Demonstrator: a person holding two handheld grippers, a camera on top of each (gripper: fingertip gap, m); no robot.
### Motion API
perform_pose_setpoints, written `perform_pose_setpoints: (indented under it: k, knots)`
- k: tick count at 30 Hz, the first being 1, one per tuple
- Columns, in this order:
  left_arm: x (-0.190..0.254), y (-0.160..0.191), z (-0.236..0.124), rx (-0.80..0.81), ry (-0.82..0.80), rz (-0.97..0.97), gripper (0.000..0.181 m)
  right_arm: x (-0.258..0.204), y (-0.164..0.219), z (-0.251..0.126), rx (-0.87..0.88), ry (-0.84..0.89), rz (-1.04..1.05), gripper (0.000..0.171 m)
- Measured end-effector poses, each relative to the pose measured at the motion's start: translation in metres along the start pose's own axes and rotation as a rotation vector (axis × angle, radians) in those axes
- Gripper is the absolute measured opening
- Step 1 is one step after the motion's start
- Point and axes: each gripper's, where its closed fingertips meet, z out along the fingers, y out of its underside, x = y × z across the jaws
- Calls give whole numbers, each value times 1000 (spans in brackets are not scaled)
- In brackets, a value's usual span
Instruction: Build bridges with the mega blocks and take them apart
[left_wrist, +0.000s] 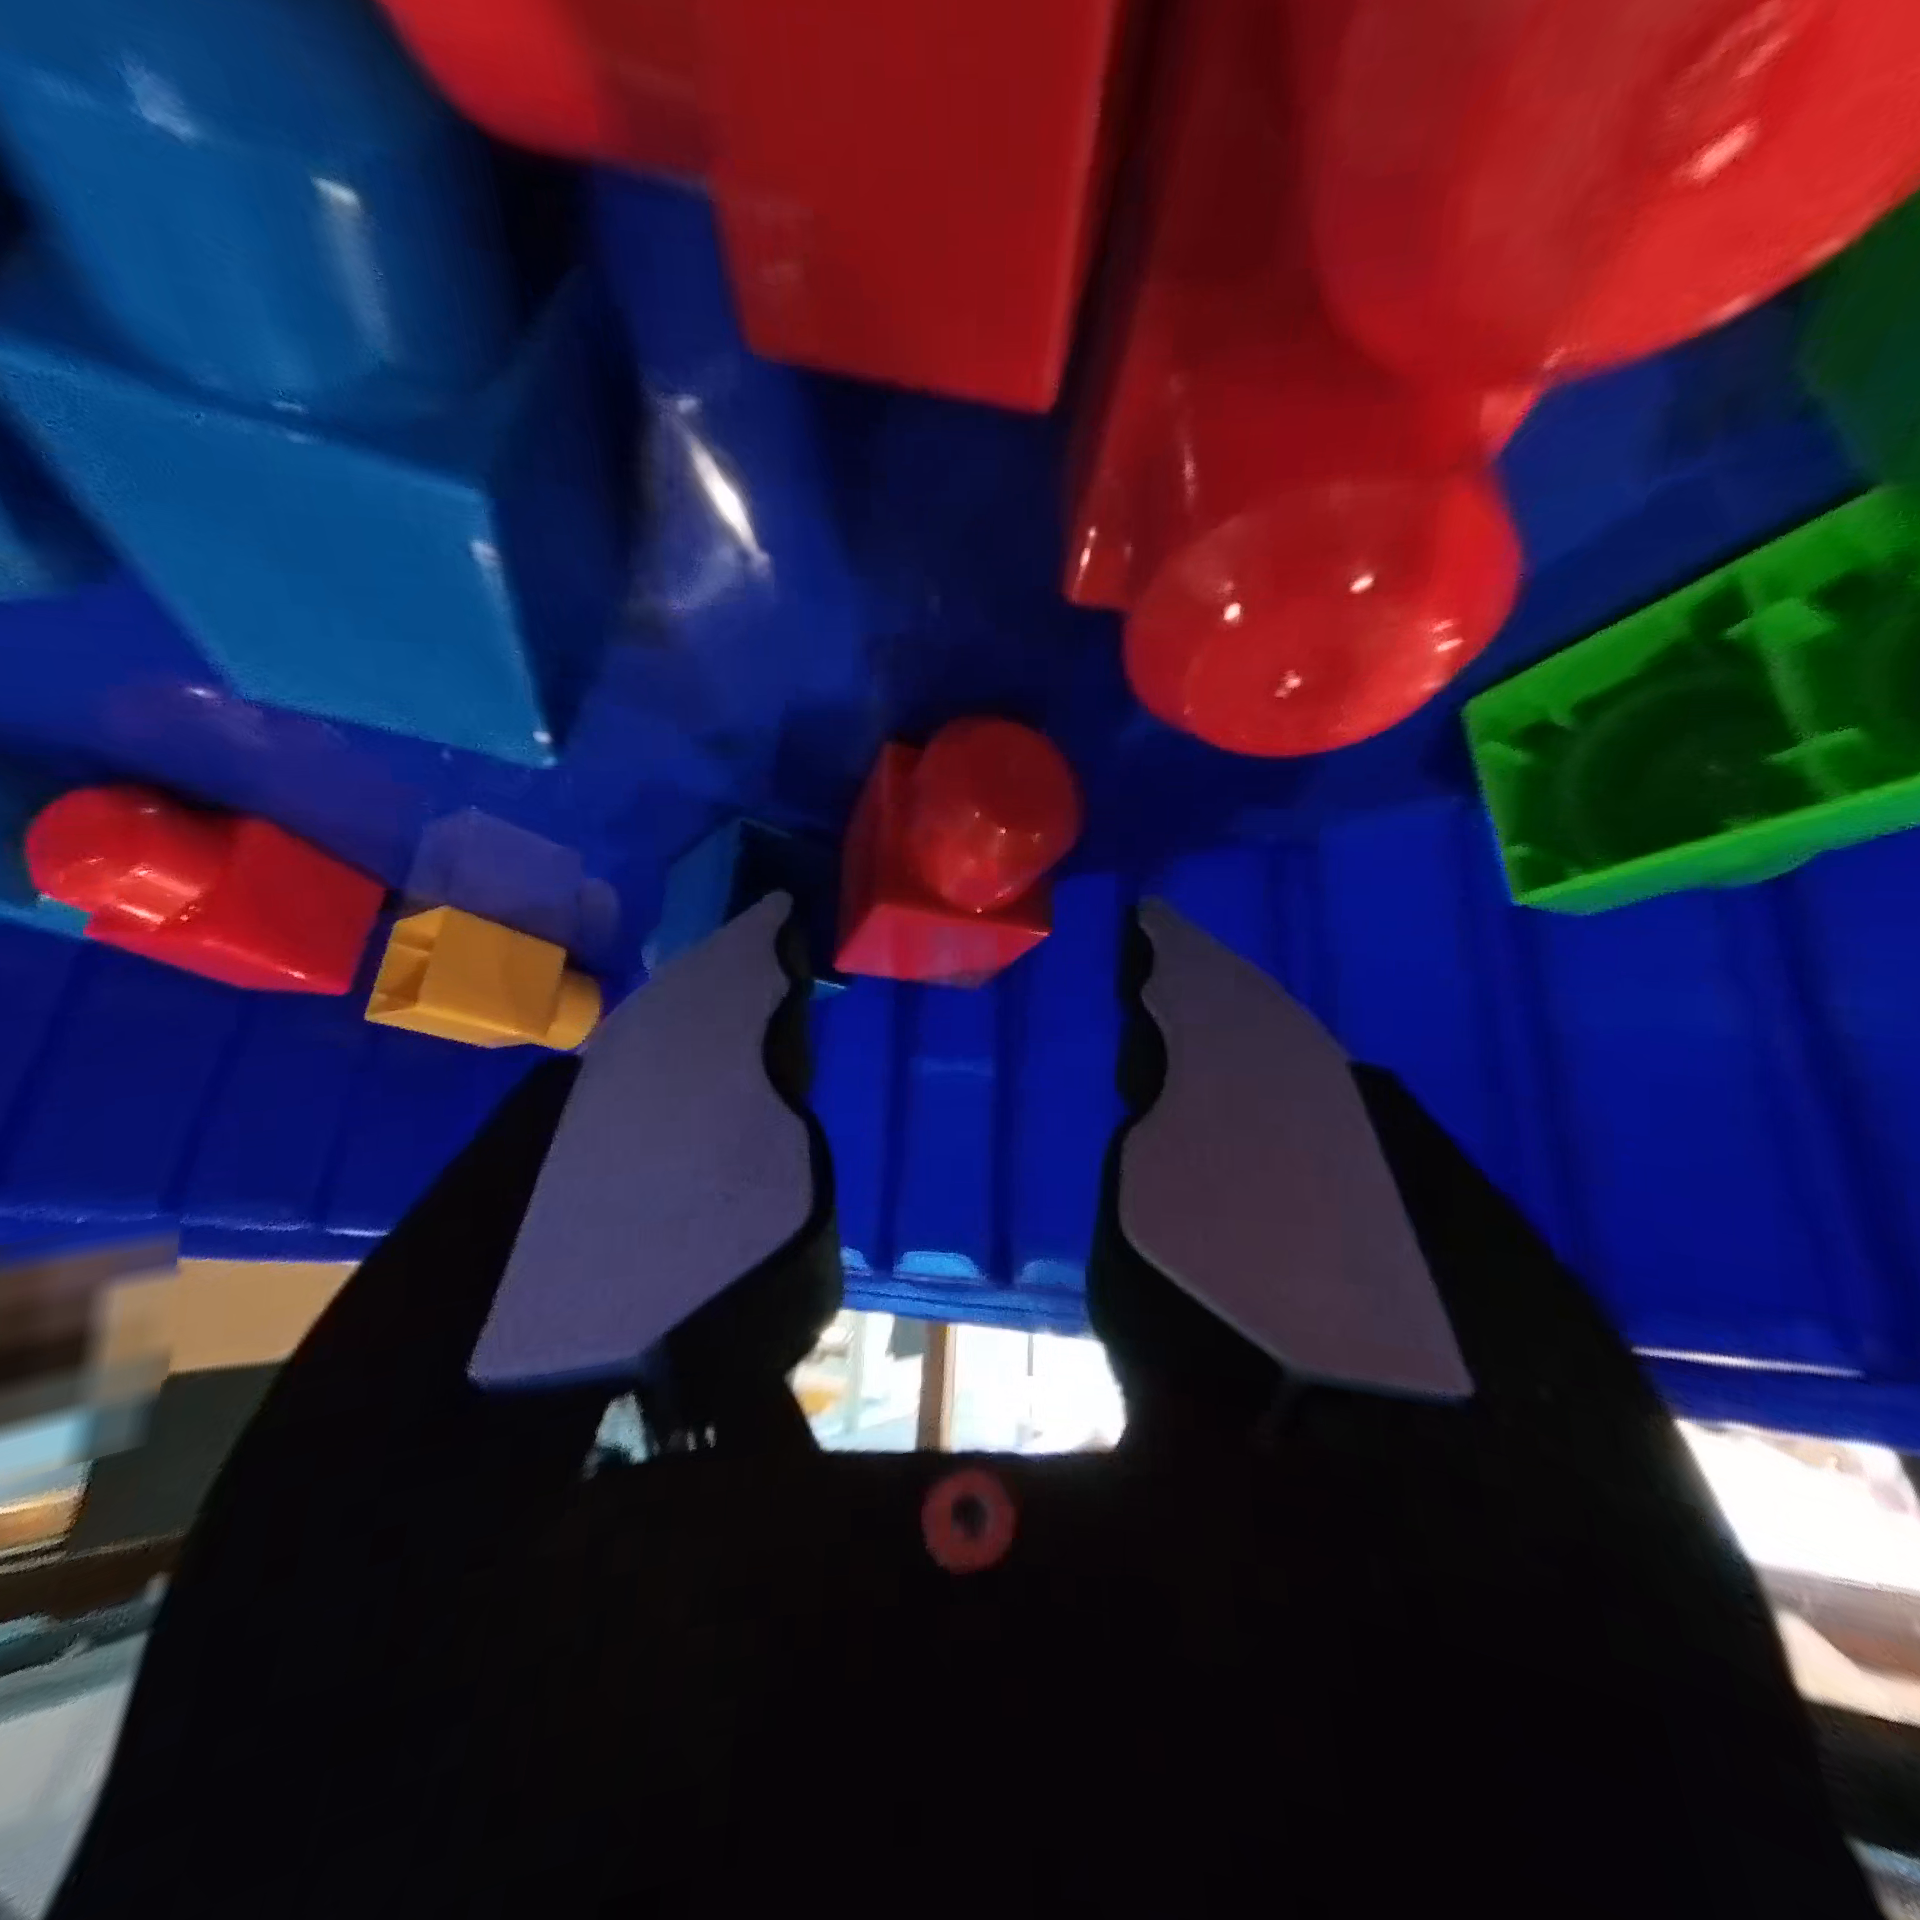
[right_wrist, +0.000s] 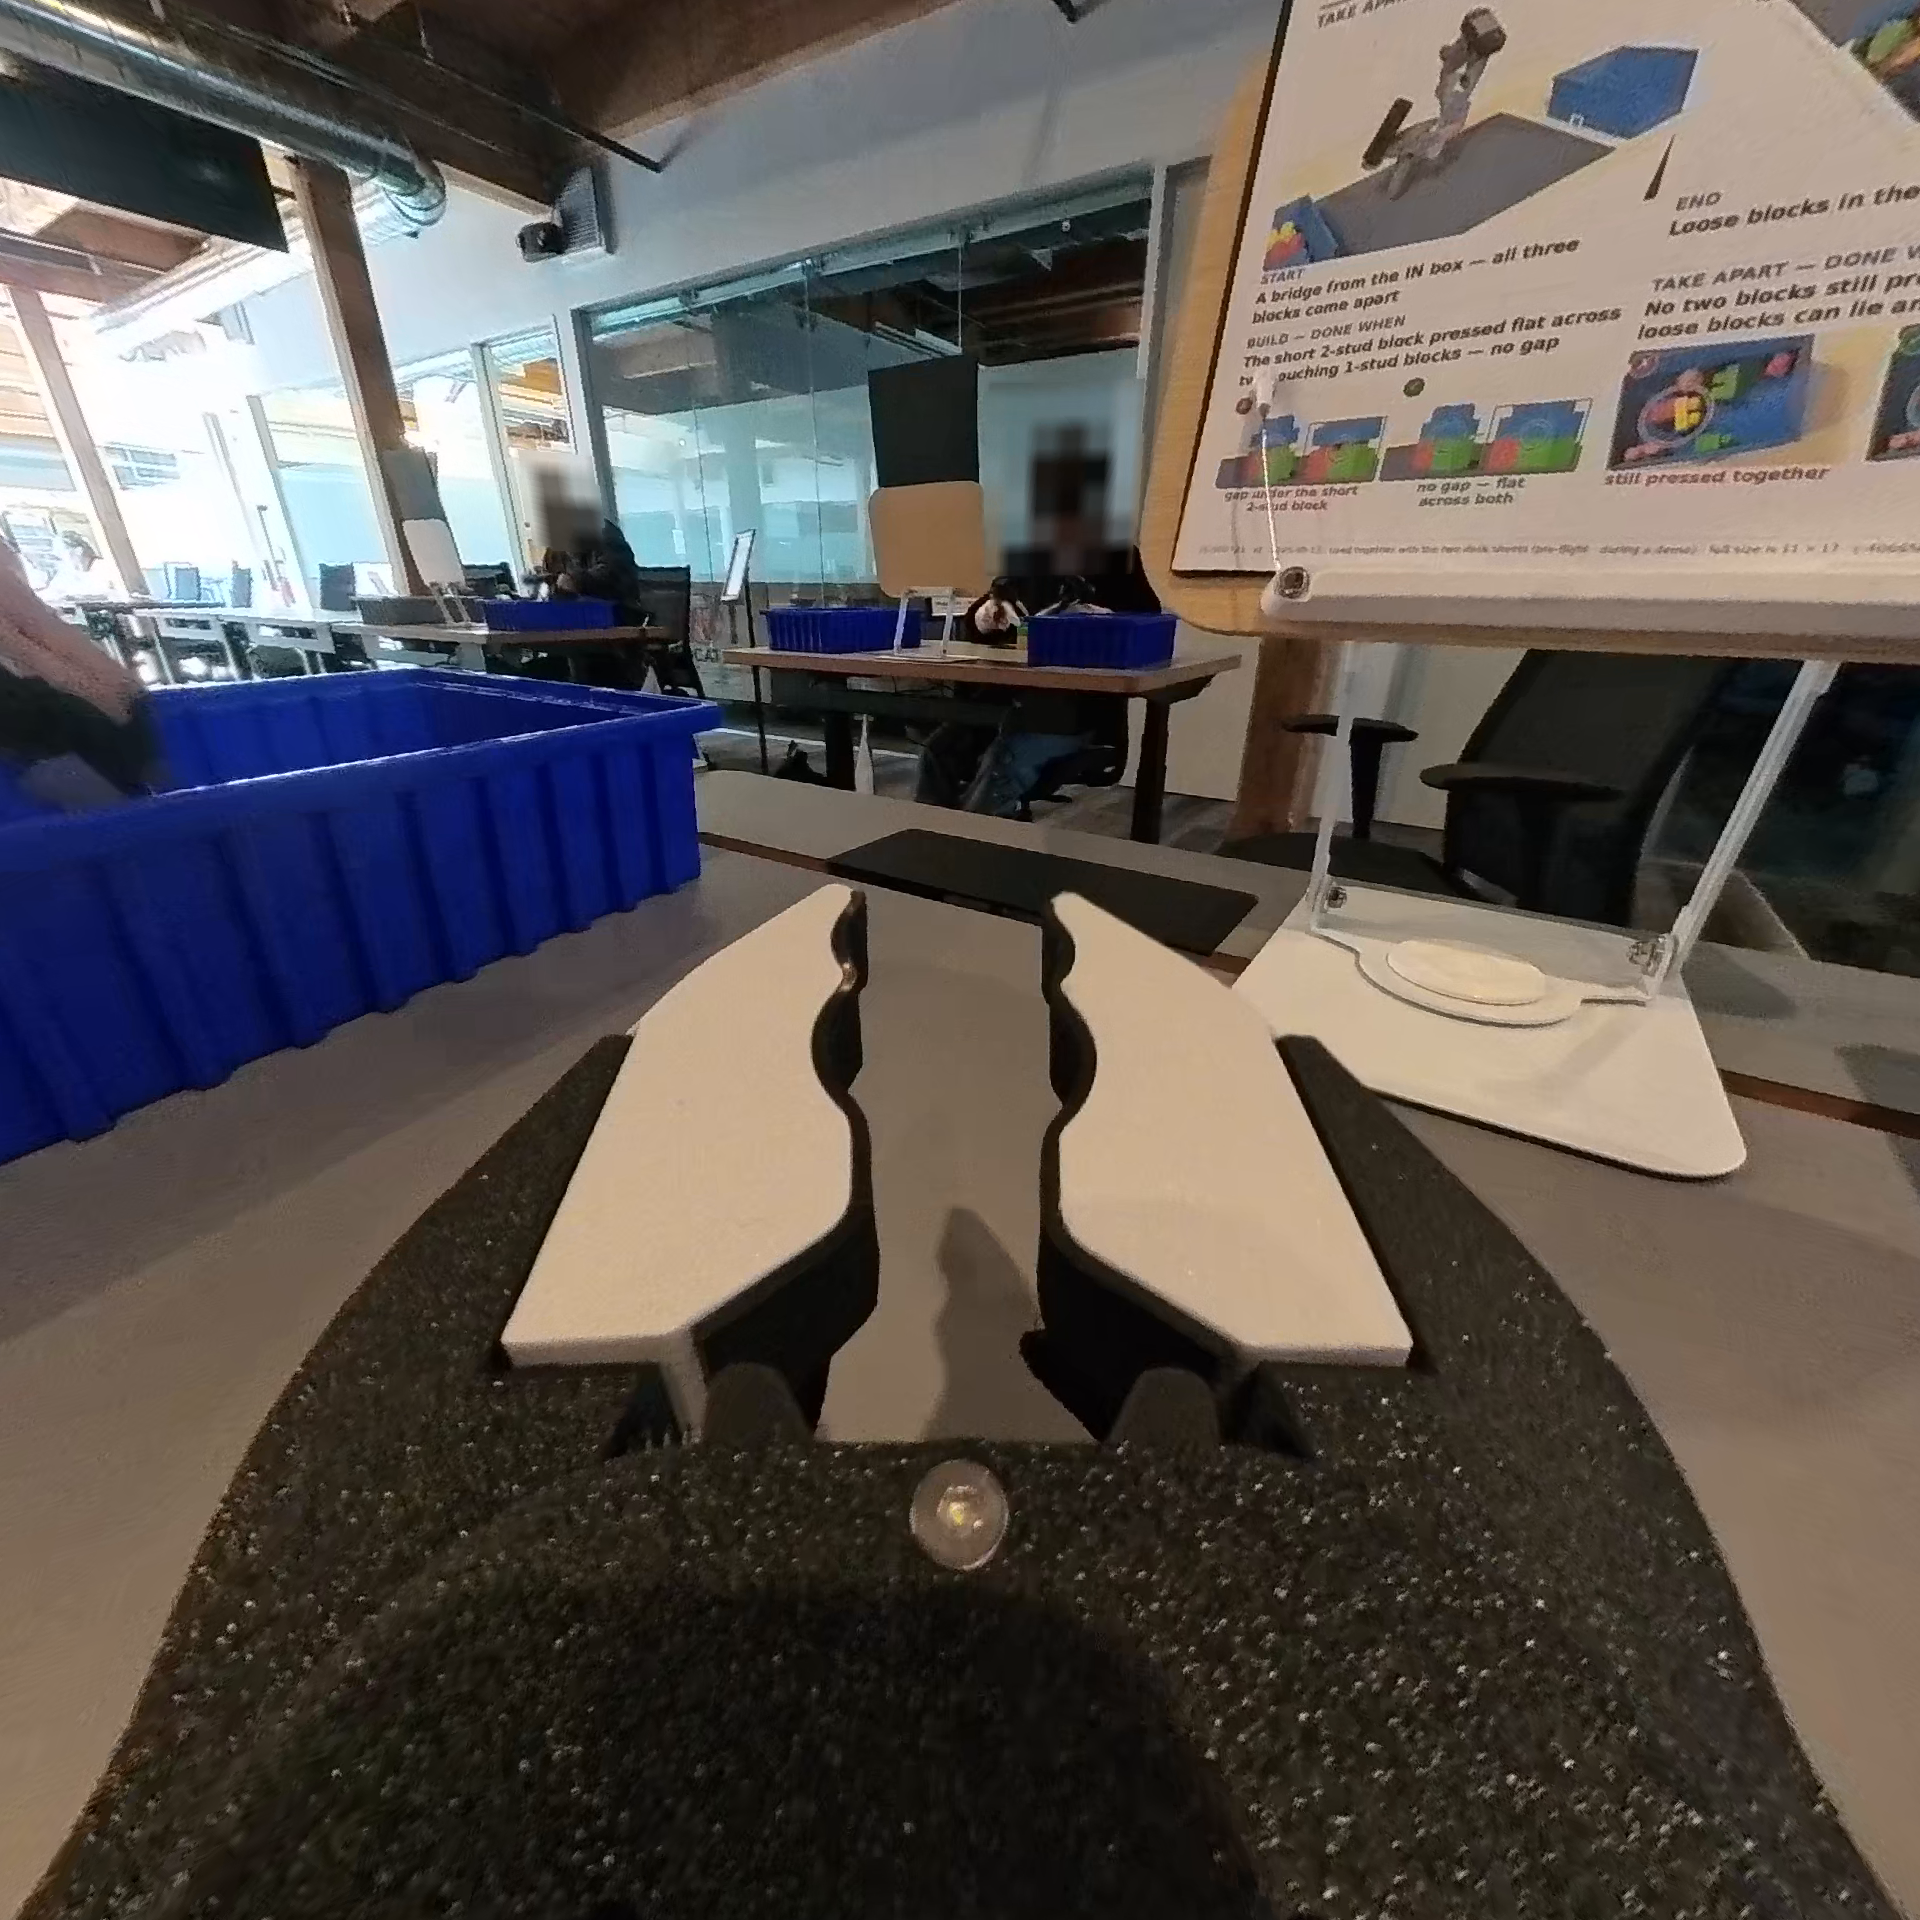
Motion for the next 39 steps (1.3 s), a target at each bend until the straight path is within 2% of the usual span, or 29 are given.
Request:
perform_pose_setpoints:
  k: [3,6,8,11,15,18,22,27,30,33,39]
  knots:
    - [-2,5,4,-23,-14,-7,38,1,1,0,-4,1,13,31]
    - [-6,7,-1,14,-15,-170,37,1,1,0,-3,2,17,31]
    - [-18,10,-15,89,-72,-320,37,1,1,0,-2,3,19,30]
    - [-49,19,-52,276,-213,-581,36,-1,0,1,-5,0,4,30]
    - [-95,23,-138,536,-473,-840,36,-7,-2,1,-4,8,-91,28]
    - [-107,-14,-205,744,-552,-939,36,-8,-4,0,0,12,-118,26]
    - [-101,-88,-267,992,-606,-1039,36,-4,-7,-3,16,23,-93,24]
    - [-95,-190,-321,1350,-450,-1147,36,8,-15,-10,36,55,-90,23]
    - [-104,-241,-324,1437,-291,-1092,36,19,-20,-18,49,88,-109,23]
    - [-121,-278,-308,1462,-121,-1007,35,35,-24,-25,51,125,-133,23]
    - [-146,-320,-272,1432,20,-866,35,56,-23,-29,51,167,-120,22]
